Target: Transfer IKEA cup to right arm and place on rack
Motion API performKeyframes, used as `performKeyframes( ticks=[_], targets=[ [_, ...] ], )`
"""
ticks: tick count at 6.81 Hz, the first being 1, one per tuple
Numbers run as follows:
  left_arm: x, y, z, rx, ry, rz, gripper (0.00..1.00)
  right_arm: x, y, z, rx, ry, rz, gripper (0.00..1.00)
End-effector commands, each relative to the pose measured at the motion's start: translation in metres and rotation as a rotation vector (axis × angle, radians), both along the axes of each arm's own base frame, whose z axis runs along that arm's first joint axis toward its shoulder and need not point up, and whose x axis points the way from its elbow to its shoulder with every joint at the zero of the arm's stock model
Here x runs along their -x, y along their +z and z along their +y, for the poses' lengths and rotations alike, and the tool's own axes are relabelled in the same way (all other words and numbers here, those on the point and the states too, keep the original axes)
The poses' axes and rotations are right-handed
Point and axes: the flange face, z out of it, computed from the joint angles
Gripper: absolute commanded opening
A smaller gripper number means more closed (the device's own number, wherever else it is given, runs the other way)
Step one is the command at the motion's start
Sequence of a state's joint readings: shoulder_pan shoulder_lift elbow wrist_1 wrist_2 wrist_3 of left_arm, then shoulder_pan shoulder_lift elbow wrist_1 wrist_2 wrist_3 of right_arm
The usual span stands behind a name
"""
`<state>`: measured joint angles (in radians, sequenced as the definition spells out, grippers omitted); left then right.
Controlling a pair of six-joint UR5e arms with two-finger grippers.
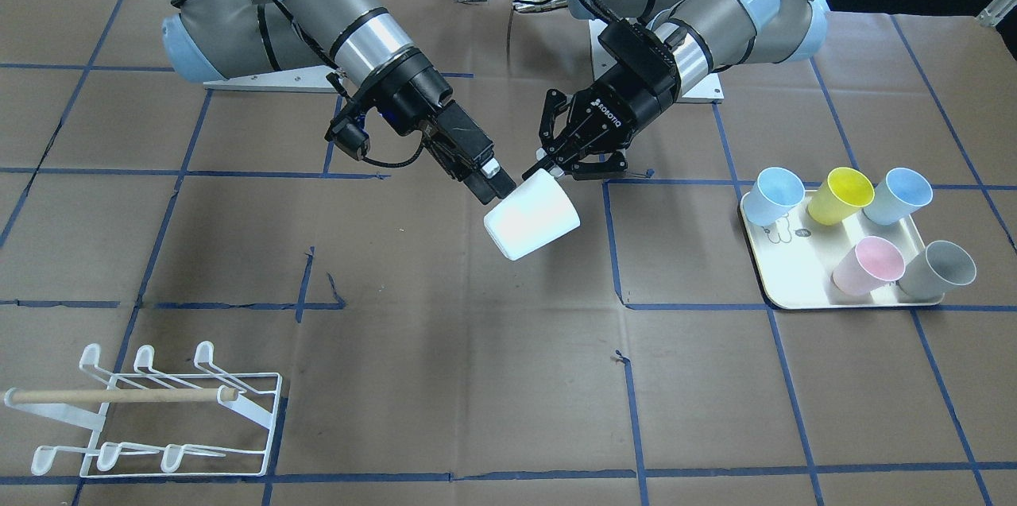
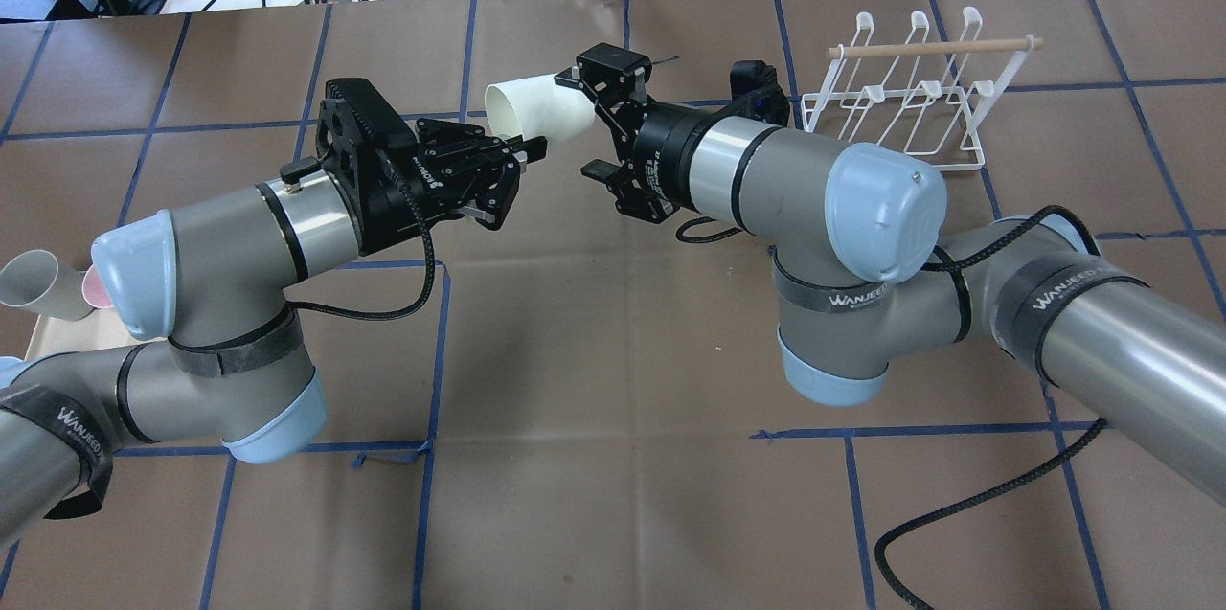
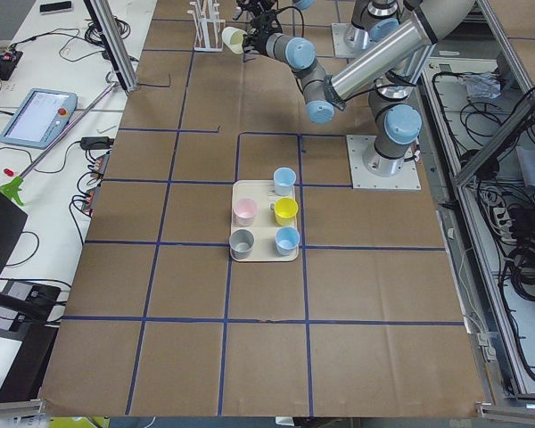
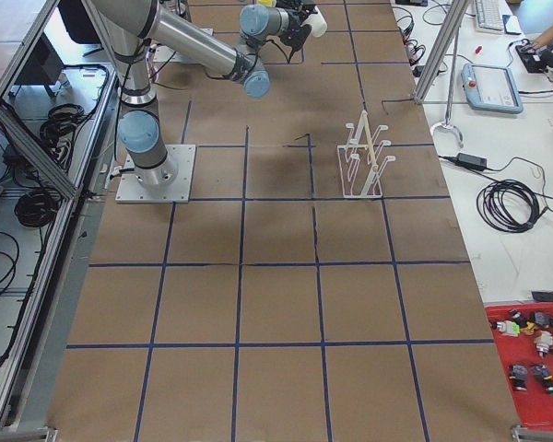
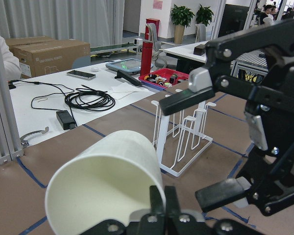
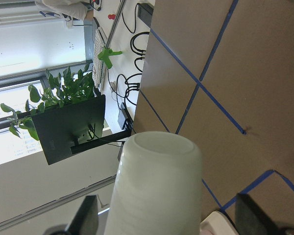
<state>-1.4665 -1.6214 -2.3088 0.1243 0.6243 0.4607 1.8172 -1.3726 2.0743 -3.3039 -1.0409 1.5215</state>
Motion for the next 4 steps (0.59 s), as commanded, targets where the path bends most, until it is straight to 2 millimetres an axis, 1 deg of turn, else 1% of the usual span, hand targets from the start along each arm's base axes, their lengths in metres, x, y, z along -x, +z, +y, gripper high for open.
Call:
performKeyframes(
  ticks=[1, 2, 3, 4],
  targets=[
    [0.000, 0.001, 0.000, 0.001, 0.000, 0.000, 0.01, -0.008, -0.005, -0.020, -0.010, 0.000, -0.001, 0.97],
    [0.000, 0.000, 0.001, 0.000, 0.000, 0.000, 0.01, -0.009, -0.003, -0.025, -0.010, 0.000, -0.001, 0.97],
    [0.000, 0.001, 0.000, 0.001, 0.000, 0.000, 0.01, -0.010, -0.009, -0.031, -0.025, 0.000, 0.003, 0.97],
    [0.000, 0.001, 0.000, 0.001, 0.000, 0.000, 0.01, -0.012, -0.010, -0.035, -0.026, 0.000, 0.002, 0.97]
  ],
)
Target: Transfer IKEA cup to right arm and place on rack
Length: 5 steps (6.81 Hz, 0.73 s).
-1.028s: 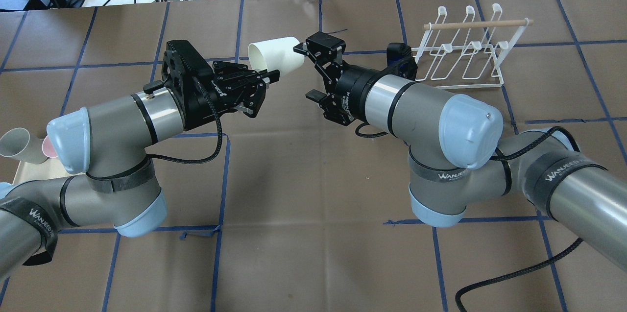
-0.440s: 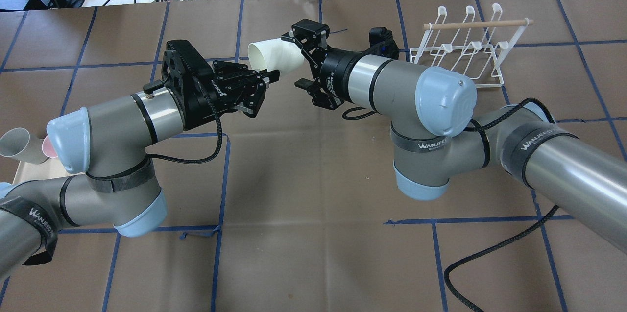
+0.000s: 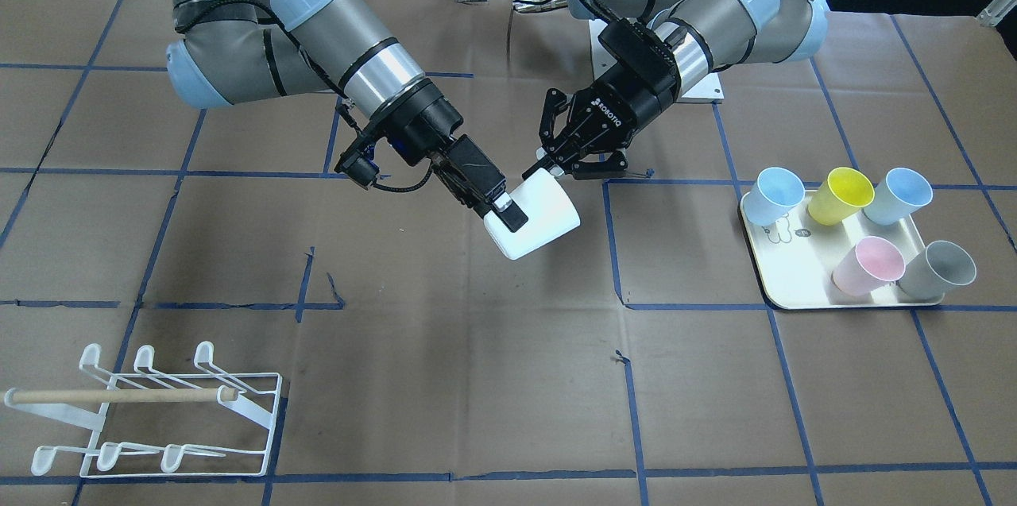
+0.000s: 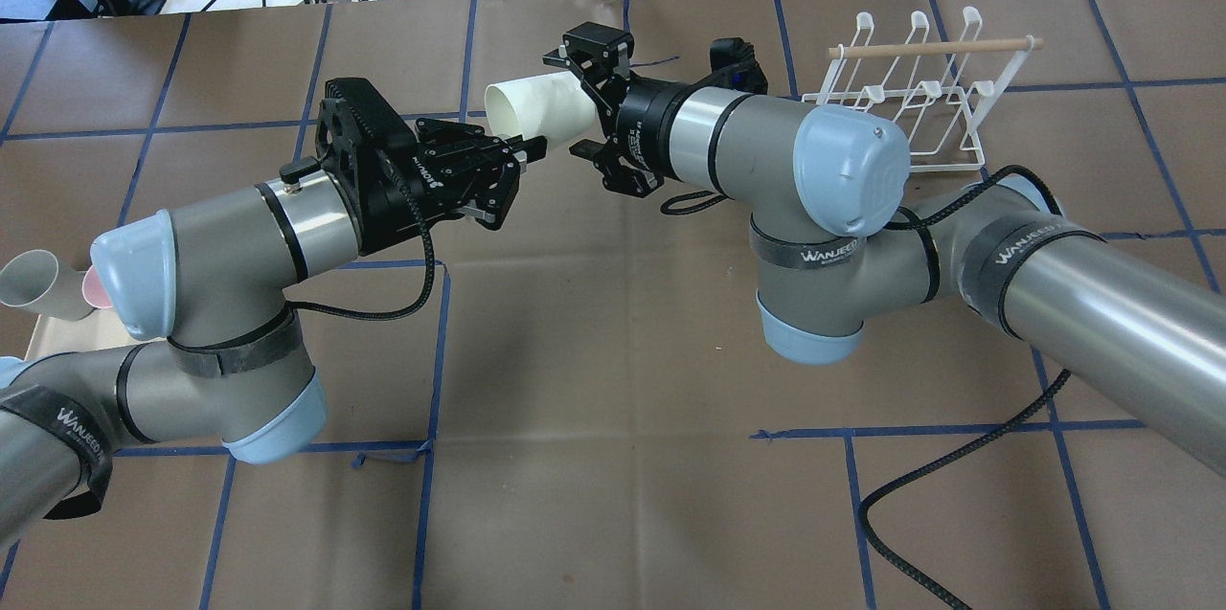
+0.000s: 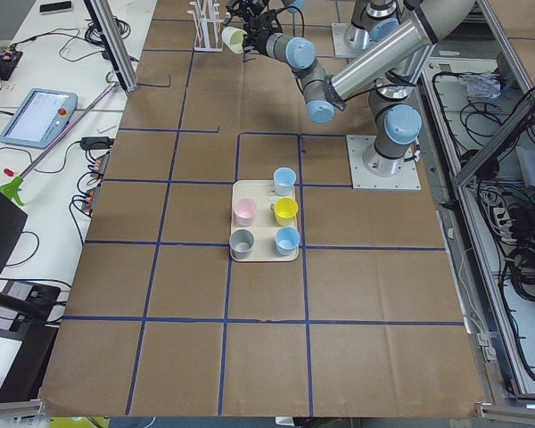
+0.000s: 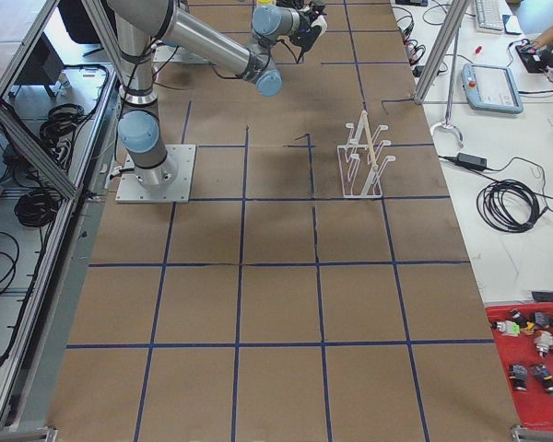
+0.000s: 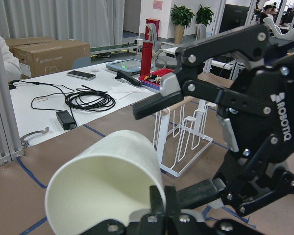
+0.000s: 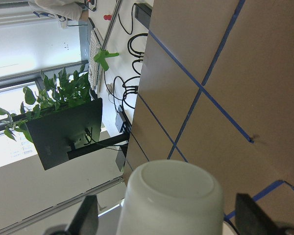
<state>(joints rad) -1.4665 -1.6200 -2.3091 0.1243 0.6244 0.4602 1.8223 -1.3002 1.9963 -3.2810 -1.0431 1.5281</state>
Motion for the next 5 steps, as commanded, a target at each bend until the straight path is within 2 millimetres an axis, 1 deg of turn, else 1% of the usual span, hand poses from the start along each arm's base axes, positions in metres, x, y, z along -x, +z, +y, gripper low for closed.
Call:
performKeyframes(
  ticks=[1, 2, 4, 5],
  targets=[
    [0.000, 0.001, 0.000, 0.002, 0.000, 0.000, 0.01, -0.002, -0.006, -0.008, -0.016, -0.001, 0.005, 0.98],
    [0.000, 0.001, 0.000, 0.001, 0.001, 0.001, 0.01, 0.002, -0.010, -0.011, -0.014, -0.044, 0.037, 1.00],
    [0.000, 0.002, 0.001, 0.003, 0.001, 0.001, 0.01, -0.007, -0.008, -0.006, -0.009, -0.042, 0.047, 1.00],
    [0.000, 0.003, 0.001, 0.004, 0.001, 0.001, 0.01, -0.008, -0.007, -0.005, -0.008, -0.041, 0.044, 1.00]
  ],
)
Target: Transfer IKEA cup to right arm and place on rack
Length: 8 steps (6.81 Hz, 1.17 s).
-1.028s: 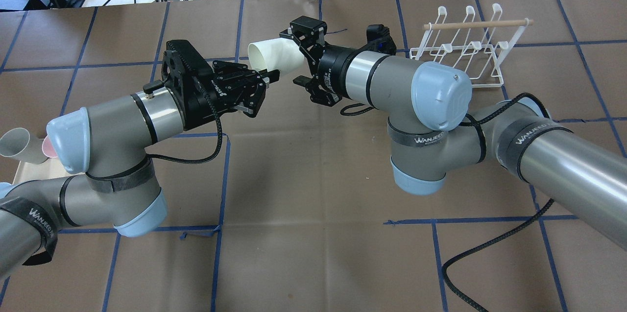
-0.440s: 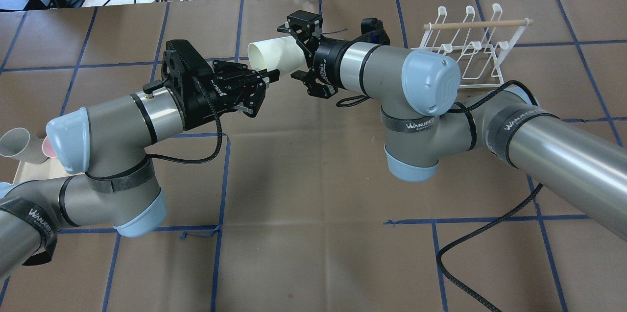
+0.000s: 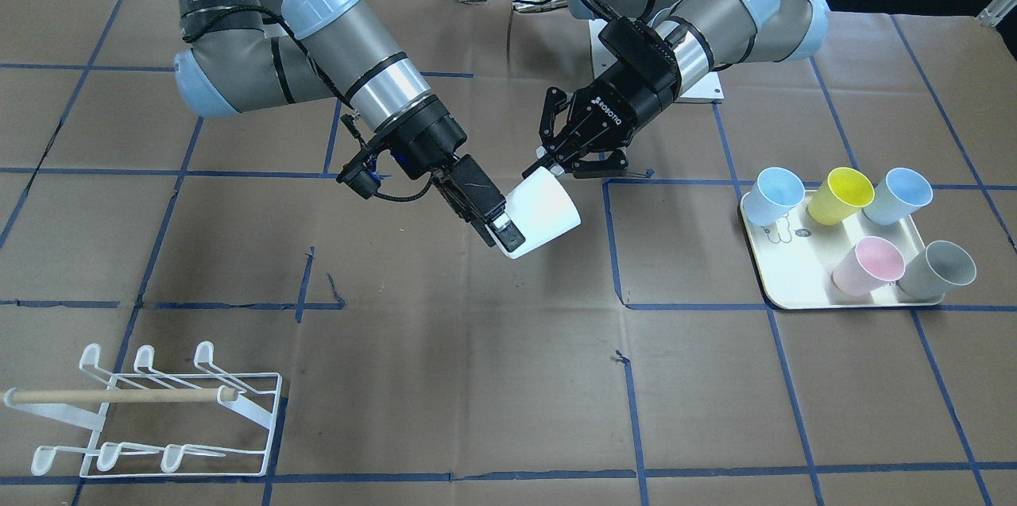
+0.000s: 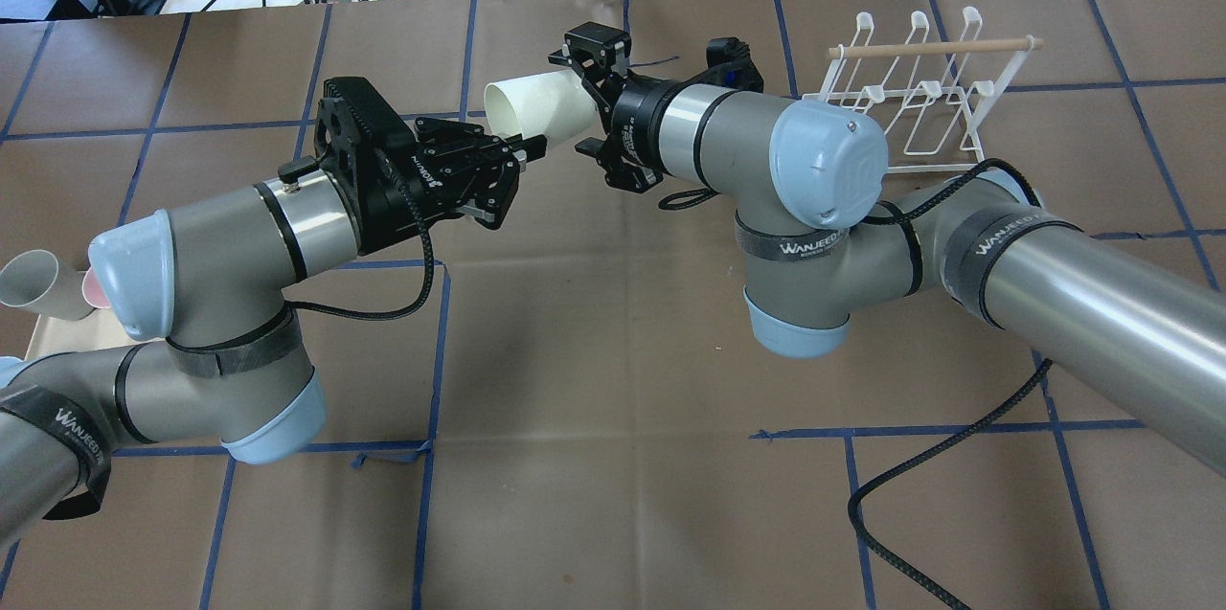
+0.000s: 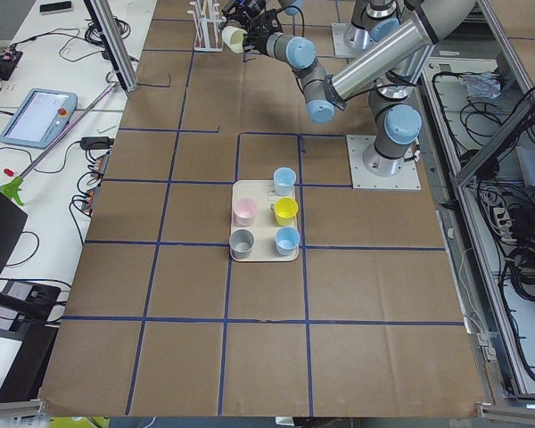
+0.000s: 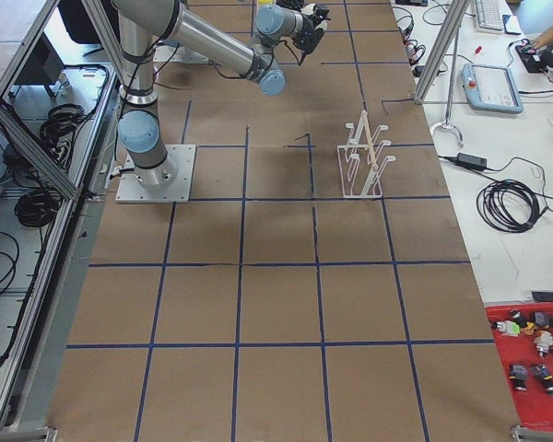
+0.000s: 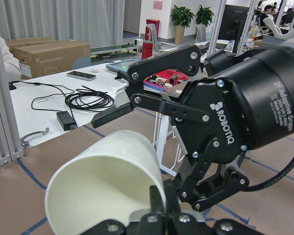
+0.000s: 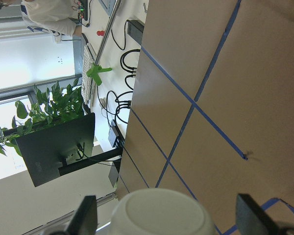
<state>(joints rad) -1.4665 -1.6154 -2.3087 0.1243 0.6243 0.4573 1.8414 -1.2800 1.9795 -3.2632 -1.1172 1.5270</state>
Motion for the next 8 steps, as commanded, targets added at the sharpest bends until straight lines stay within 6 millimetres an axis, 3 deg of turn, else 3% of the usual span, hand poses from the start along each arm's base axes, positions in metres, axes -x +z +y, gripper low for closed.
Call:
performKeyframes(
  ticks=[1, 5, 7, 8],
  targets=[
    [0.0000, 0.0007, 0.0003, 0.002, 0.000, 0.000, 0.01, -0.0041, 0.0035, 0.0032, 0.001, 0.006, -0.005, 1.00],
    [0.0001, 0.0019, 0.0009, 0.005, 0.000, 0.000, 0.01, -0.0098, 0.0063, 0.0069, 0.004, 0.015, -0.005, 0.96],
    [0.0001, 0.0025, 0.0012, 0.006, 0.000, -0.001, 0.01, -0.0100, 0.0061, 0.0070, -0.001, 0.015, -0.010, 0.72],
    [0.0001, 0.0037, 0.0005, 0.009, 0.000, -0.001, 0.03, -0.0101, 0.0064, 0.0072, 0.000, 0.016, -0.011, 0.66]
  ],
)
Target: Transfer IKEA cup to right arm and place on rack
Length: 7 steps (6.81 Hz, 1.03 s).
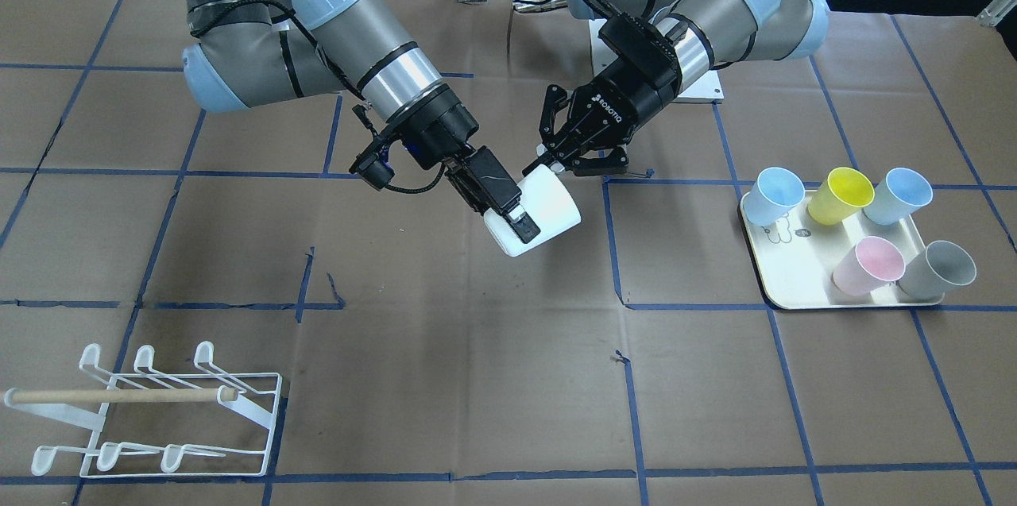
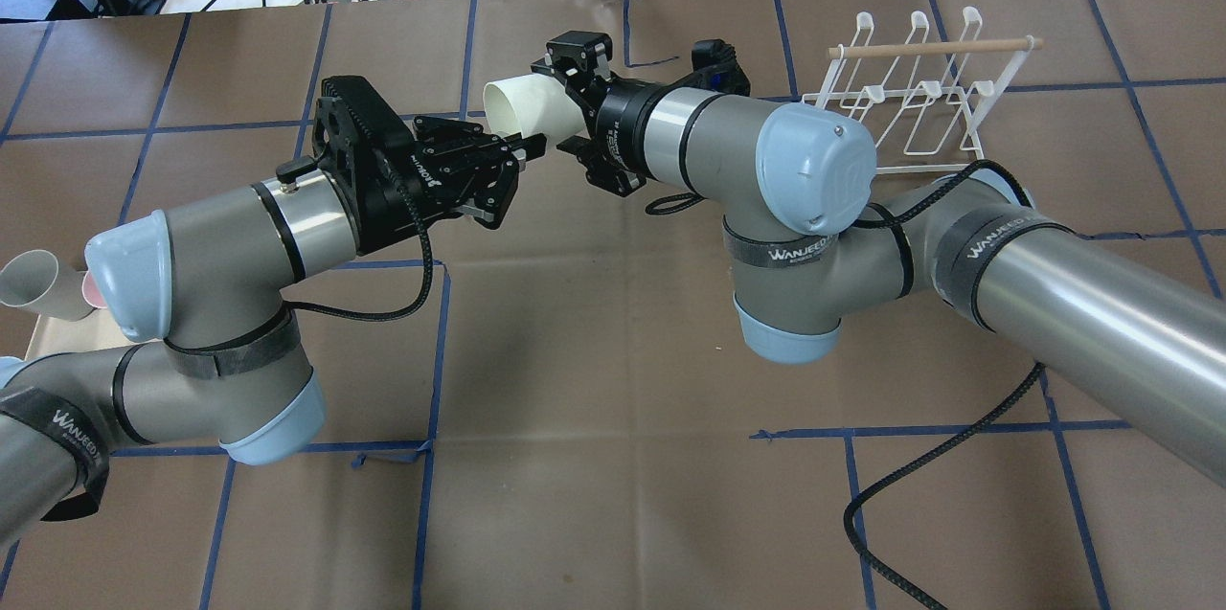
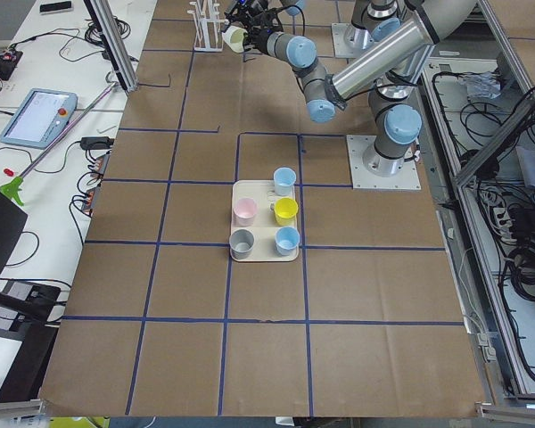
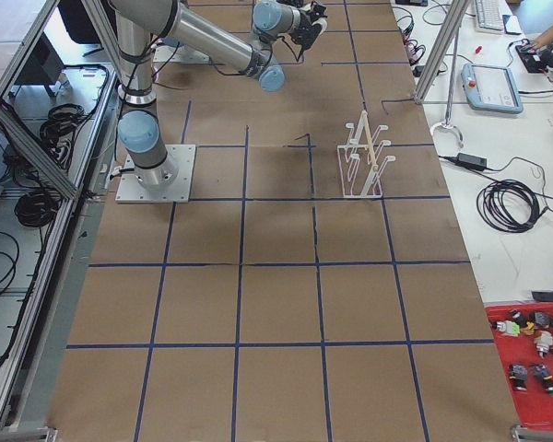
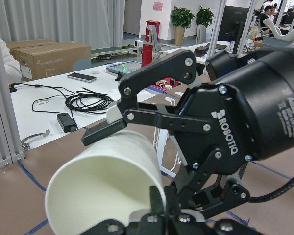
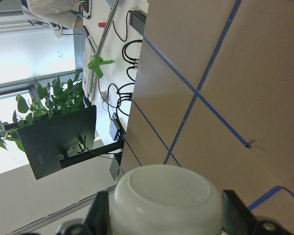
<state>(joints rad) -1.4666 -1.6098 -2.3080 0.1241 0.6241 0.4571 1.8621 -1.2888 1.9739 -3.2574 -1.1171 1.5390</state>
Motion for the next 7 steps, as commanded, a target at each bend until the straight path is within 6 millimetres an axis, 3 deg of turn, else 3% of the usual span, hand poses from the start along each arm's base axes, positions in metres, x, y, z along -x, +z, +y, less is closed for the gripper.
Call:
performKeyframes(
  ticks=[1, 3, 5, 7],
  targets=[
    [0.000, 0.004, -0.001, 0.010, 0.001, -0.003, 0.14, 0.000, 0.000, 0.000, -0.003, 0.002, -0.002, 0.60],
    [0.000, 0.009, -0.001, 0.030, 0.001, -0.010, 0.44, -0.001, 0.000, 0.001, -0.001, 0.006, -0.003, 0.50],
    [-0.001, 0.009, -0.001, 0.021, 0.002, -0.002, 0.93, -0.001, 0.000, 0.001, 0.000, 0.007, -0.002, 0.47],
    [-0.011, 0.013, -0.003, 0.022, 0.032, -0.003, 1.00, 0.005, -0.001, -0.006, 0.023, 0.006, 0.007, 0.40]
  ],
)
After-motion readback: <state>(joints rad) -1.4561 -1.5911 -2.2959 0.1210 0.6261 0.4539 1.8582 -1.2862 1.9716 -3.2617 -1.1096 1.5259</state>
